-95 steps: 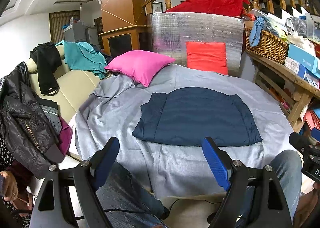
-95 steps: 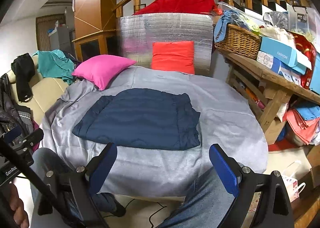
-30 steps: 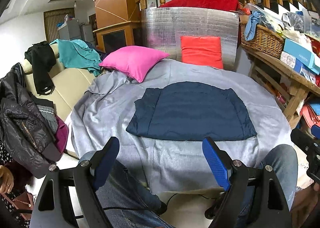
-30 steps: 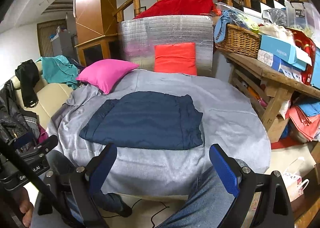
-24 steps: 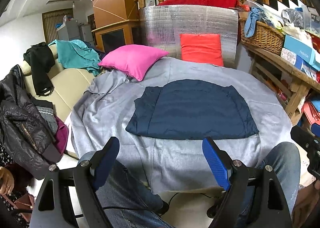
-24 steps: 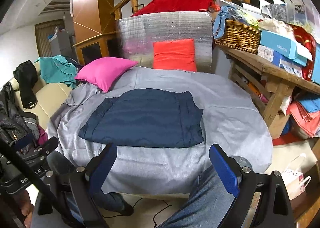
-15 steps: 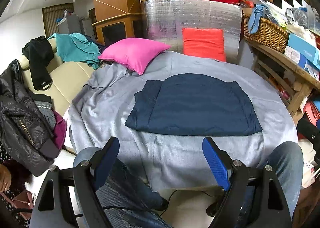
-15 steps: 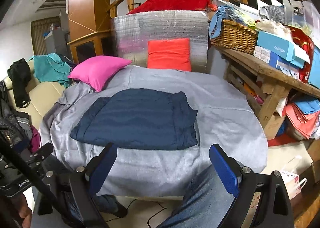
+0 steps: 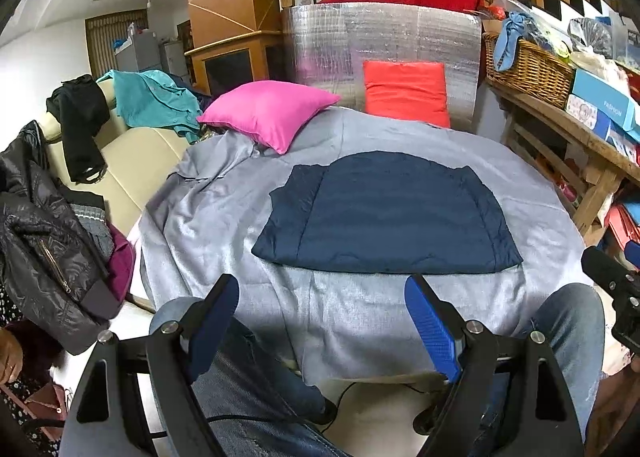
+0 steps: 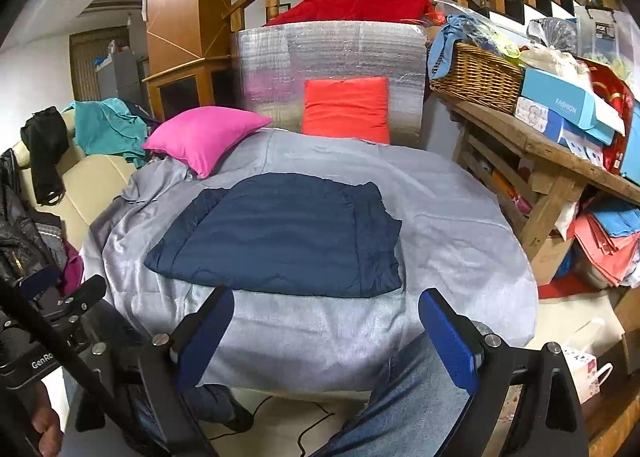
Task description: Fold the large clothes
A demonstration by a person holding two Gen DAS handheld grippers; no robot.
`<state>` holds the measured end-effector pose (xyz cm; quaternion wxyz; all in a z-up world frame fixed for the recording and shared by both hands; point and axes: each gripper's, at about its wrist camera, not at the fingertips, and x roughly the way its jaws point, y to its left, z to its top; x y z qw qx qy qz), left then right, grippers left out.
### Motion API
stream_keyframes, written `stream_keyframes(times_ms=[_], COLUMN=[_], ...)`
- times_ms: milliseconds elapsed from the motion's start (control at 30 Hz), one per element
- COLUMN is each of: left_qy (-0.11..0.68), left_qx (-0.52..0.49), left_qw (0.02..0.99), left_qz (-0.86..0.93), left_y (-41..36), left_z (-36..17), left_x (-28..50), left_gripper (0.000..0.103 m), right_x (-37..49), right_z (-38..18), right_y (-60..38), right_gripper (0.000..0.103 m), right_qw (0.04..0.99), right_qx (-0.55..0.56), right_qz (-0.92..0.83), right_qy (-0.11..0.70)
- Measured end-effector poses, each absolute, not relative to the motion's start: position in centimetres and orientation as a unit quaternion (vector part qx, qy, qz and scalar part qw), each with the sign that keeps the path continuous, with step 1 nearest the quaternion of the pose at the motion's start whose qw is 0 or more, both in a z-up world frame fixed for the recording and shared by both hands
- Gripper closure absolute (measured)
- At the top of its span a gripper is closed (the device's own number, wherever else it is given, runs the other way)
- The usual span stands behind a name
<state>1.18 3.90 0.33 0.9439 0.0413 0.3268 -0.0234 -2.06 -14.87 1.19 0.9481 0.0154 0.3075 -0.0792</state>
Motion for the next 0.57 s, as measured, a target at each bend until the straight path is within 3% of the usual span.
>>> stream_keyframes(times_ms=[433, 567], left_qy=[0.325, 0.359], left_qx=[0.057, 0.032], left_qw=[0.944, 0.932], left_qz=[-0.018, -0.045], left_y=[3.2, 3.7], left_z=[-0.5, -1.4], left_x=[2.0, 5.4], left_gripper=[0.018, 0.018], right_x=[-1.1, 1.7], right_z=[0.7, -0.1], right_y=[-14.9, -15.9], right_gripper=[0.008, 0.007], right_qw=[0.947, 0.943], right_qx=[0.018, 0.037], right_qz=[-0.075, -0.057], right_qy=[0.312, 0.326])
